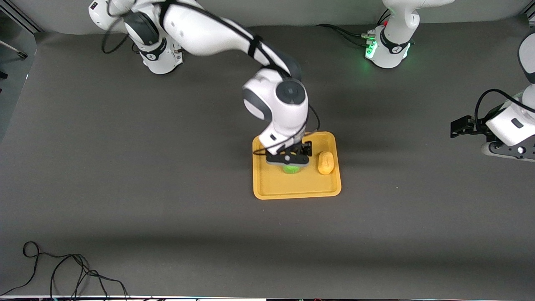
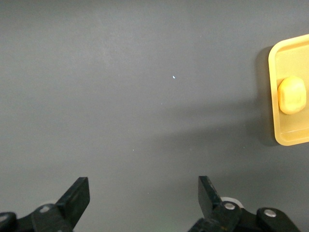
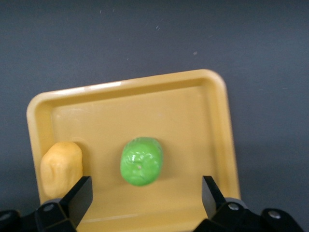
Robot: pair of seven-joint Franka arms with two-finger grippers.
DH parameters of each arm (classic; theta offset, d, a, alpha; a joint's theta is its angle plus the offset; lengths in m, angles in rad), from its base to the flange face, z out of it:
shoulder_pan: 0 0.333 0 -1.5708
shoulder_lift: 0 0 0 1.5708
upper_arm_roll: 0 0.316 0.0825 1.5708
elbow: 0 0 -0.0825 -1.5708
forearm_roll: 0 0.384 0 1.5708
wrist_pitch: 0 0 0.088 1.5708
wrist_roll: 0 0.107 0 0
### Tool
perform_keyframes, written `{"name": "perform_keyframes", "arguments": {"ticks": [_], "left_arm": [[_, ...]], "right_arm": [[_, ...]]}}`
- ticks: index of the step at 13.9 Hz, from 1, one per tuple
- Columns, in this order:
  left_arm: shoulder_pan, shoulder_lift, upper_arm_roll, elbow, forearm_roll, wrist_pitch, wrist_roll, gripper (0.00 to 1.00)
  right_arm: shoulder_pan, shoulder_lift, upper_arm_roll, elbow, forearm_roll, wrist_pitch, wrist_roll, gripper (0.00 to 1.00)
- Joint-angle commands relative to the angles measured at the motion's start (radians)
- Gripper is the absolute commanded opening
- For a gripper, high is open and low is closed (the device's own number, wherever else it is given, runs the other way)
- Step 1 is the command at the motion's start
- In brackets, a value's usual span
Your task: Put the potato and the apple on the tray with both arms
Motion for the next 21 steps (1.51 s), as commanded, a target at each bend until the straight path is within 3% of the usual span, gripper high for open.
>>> {"name": "perform_keyframes", "arguments": {"ticks": [1,4,7,10,12,17,21], "left_arm": [[-0.017,-0.006,0.018,0.010,-0.052,0.017,-0.022,1.00],[-0.019,-0.005,0.018,-0.001,-0.049,0.071,-0.039,1.00],[-0.017,-0.006,0.019,-0.007,-0.046,0.071,-0.044,1.00],[-0.014,-0.008,0.021,0.001,-0.046,0.083,-0.045,1.00],[-0.008,-0.005,0.024,0.001,-0.046,0.118,-0.044,1.00],[0.003,0.000,0.024,-0.001,-0.046,0.129,-0.033,1.00],[0.003,0.000,0.024,-0.005,-0.046,0.132,-0.033,1.00]], "right_arm": [[-0.039,-0.155,0.000,-0.049,-0.011,-0.142,0.008,1.00],[-0.151,-0.320,0.002,-0.145,-0.006,-0.304,-0.170,1.00],[-0.287,-0.513,0.003,-0.339,0.009,-0.303,-0.395,1.00],[-0.488,-0.679,0.014,-0.501,0.087,-0.294,-0.575,1.00],[-0.596,-0.748,0.017,-0.570,0.101,-0.283,-0.705,1.00],[-0.798,-0.773,0.015,-0.593,0.101,-0.283,-0.922,1.00],[-0.808,-0.760,-0.043,-0.587,0.101,-0.276,-0.970,1.00]]}}
